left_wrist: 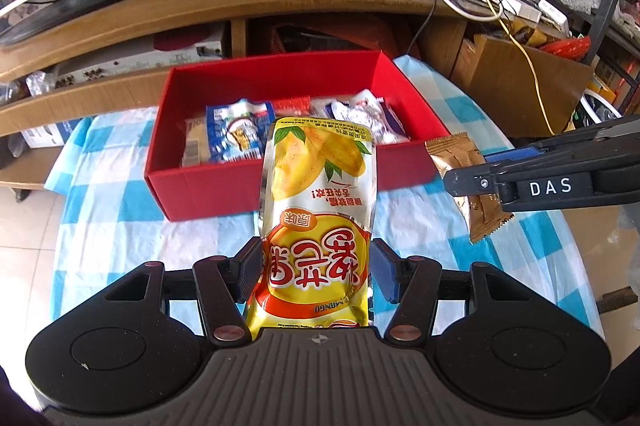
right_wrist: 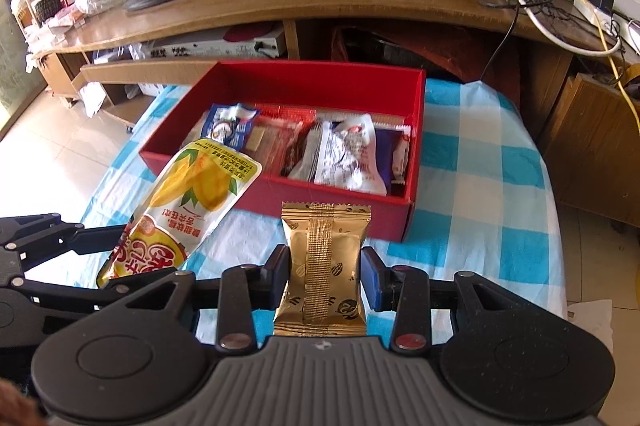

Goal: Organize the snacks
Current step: 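Carry the mango pack and gold pastry up over the red box, then lower both snacks into the box and open both grippers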

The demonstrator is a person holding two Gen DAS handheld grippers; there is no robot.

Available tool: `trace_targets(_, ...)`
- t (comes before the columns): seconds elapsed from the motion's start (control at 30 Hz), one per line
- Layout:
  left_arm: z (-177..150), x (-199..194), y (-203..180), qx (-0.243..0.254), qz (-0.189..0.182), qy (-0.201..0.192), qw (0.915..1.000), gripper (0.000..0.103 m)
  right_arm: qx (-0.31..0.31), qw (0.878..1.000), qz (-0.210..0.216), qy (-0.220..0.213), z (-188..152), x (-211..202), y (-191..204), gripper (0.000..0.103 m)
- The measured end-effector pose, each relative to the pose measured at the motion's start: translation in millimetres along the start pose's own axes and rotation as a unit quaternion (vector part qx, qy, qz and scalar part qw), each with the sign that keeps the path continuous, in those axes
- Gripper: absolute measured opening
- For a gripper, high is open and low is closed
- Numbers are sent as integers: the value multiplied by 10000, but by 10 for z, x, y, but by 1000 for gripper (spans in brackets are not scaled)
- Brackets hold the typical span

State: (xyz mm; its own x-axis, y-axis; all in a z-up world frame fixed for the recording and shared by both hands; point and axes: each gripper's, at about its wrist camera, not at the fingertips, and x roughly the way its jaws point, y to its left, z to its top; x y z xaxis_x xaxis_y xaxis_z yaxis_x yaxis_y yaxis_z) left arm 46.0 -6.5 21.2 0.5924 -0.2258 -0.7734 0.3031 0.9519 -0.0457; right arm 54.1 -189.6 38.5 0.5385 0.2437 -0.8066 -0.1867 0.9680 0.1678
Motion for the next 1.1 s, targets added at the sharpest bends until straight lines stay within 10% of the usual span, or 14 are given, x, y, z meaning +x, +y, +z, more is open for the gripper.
trace_targets(1.1,711,482,172,-53,338,-309,9989,64,195,9994,-178,-213,803,452,-203,44)
